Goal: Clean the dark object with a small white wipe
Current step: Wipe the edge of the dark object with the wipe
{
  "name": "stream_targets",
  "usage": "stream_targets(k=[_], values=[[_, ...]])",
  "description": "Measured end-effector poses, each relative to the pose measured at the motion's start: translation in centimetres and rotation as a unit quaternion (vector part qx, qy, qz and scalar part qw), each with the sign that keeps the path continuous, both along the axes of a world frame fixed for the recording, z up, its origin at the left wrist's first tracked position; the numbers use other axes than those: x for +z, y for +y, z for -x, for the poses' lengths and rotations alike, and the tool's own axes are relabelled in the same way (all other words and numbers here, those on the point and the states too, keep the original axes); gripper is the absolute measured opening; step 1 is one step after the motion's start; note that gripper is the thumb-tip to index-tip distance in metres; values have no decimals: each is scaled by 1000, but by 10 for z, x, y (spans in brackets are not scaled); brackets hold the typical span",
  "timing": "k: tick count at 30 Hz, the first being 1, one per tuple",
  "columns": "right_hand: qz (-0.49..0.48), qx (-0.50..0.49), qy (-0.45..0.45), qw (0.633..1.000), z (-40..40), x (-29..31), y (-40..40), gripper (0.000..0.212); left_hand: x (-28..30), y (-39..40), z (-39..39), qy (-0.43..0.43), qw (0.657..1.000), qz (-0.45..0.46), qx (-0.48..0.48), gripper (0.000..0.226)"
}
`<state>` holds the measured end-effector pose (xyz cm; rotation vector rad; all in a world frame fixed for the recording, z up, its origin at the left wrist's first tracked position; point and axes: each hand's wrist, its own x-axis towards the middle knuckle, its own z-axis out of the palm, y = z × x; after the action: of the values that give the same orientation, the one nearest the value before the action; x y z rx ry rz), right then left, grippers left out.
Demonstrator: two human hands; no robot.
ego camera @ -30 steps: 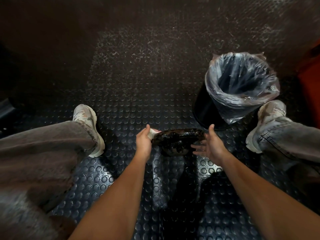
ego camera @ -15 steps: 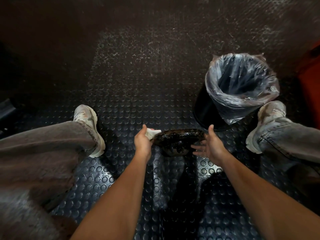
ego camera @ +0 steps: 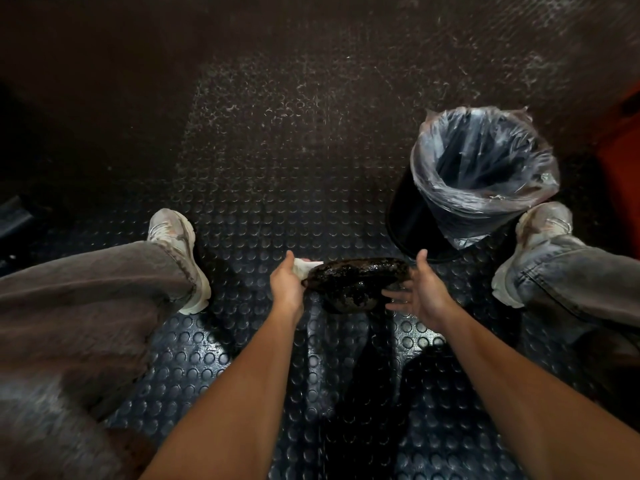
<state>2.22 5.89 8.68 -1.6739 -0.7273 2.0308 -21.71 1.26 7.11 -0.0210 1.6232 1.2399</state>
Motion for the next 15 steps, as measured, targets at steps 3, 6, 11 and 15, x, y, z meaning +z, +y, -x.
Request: stream_targets(k=[3,6,11,15], values=[[1,-1,2,1000,1,2,-1,88,-13,-11,6,43,998,5,37,43],[0,0,-4,1000,1,0,0,87,-26,-15,5,75,996,46,-22,38],[-2,16,-16,1000,-3,-2,0,95,-18,0,-1,64,991,15,-118,46],[-2,17,-7,1000,-1,-1,0,97,-2,-9,-3,135,990,-30,24,41]])
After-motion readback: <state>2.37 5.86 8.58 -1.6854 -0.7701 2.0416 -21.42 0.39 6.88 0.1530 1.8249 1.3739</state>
